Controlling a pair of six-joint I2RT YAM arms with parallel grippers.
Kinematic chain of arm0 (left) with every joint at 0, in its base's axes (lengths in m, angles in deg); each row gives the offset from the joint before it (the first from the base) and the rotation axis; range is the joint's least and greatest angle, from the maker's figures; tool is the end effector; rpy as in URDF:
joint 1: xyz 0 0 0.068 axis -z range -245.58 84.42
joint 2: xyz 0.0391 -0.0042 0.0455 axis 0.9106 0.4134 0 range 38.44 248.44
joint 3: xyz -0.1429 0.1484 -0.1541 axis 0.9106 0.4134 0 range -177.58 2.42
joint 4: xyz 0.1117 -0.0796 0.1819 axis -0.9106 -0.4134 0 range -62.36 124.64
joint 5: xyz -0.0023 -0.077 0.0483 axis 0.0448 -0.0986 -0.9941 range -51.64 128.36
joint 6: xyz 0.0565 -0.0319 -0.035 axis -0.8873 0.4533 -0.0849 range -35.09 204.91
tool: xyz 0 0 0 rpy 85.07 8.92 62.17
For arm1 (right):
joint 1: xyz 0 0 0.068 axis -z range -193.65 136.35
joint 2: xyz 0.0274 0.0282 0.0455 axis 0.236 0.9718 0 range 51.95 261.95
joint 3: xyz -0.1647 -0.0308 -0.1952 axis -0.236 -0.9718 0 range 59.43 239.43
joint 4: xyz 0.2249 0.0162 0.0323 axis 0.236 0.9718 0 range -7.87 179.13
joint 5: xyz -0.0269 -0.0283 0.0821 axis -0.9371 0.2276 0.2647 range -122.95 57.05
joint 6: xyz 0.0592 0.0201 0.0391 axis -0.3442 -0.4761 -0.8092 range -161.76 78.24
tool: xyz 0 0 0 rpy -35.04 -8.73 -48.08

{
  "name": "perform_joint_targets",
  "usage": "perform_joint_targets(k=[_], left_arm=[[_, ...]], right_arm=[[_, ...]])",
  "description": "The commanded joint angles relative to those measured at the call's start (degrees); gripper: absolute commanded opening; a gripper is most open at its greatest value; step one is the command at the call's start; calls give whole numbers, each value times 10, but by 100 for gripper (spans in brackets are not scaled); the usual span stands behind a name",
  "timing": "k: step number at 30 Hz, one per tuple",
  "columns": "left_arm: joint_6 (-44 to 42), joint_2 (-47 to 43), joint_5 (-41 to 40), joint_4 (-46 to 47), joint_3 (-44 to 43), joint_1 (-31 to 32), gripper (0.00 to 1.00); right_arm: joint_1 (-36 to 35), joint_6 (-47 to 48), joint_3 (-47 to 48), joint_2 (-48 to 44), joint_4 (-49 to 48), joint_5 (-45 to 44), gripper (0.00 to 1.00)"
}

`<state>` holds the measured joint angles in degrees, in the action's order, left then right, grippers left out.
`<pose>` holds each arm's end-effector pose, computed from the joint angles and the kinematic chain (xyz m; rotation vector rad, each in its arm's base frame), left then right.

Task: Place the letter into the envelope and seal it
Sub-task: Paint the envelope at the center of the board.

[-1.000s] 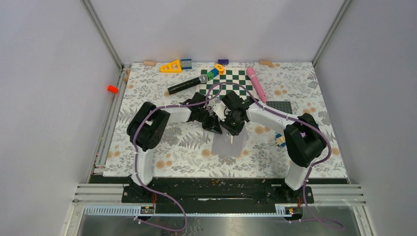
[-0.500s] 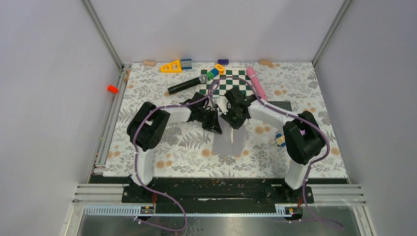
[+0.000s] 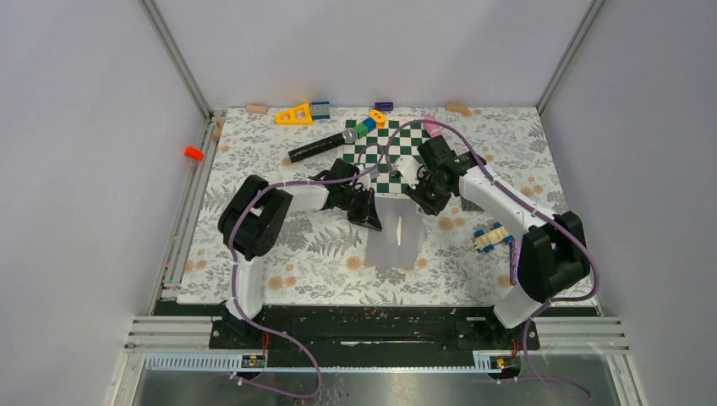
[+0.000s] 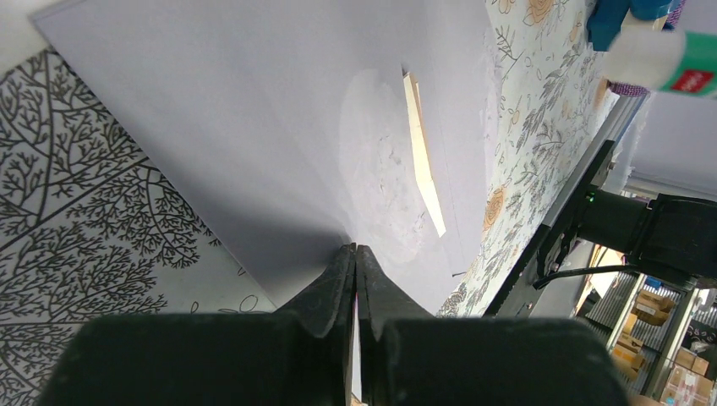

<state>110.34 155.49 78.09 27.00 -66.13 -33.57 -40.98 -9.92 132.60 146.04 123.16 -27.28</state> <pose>0.3044 -0.2368 0.1169 0.4491 2.6635 -1.2434 0.2793 0.1513 0.2228 -1.3351 2.2857 0.1049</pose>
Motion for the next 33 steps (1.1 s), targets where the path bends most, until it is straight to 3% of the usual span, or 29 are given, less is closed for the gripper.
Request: perform_joint_targets(k=[1,11,17,33], left_arm=[[-30,6,-81,-31,13,4,0],[-30,6,-80,-31,13,4,0],[-30,10,-78,-31,12,4,0],[-30,6,-78,-30,13,4,0]], right_arm=[[-1,91,0,-28,106,14,0],[-11,140,-35,-5,80,-18,0],[-60,165,-41,4,71,-61,0],[-89,182,-43,43,68,-128,0]])
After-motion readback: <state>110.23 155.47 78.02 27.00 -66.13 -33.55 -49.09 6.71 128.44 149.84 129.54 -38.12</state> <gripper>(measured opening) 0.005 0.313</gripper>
